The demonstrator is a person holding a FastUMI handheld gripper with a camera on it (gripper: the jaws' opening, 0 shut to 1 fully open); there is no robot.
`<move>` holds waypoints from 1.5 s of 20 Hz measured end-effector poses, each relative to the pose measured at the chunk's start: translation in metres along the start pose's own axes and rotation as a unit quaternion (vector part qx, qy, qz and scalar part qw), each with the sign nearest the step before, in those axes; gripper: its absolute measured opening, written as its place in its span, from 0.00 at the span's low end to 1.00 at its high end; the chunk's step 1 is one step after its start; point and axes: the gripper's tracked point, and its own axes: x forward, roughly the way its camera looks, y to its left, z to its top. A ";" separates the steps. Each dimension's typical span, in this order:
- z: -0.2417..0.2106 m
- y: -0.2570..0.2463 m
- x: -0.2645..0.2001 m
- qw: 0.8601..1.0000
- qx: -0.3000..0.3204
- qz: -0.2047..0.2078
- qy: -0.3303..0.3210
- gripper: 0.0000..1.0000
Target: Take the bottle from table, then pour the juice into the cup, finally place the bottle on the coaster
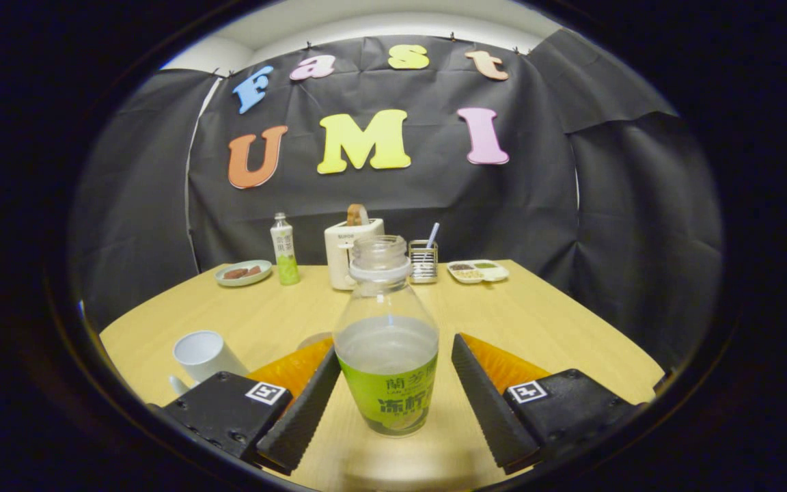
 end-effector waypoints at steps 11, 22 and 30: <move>0.008 -0.007 -0.042 1.000 -0.019 0.001 -0.024 0.81; 0.022 -0.006 -0.079 0.988 -0.149 -0.032 -0.014 0.80; 0.054 0.006 -0.106 0.954 -0.279 -0.101 -0.043 0.79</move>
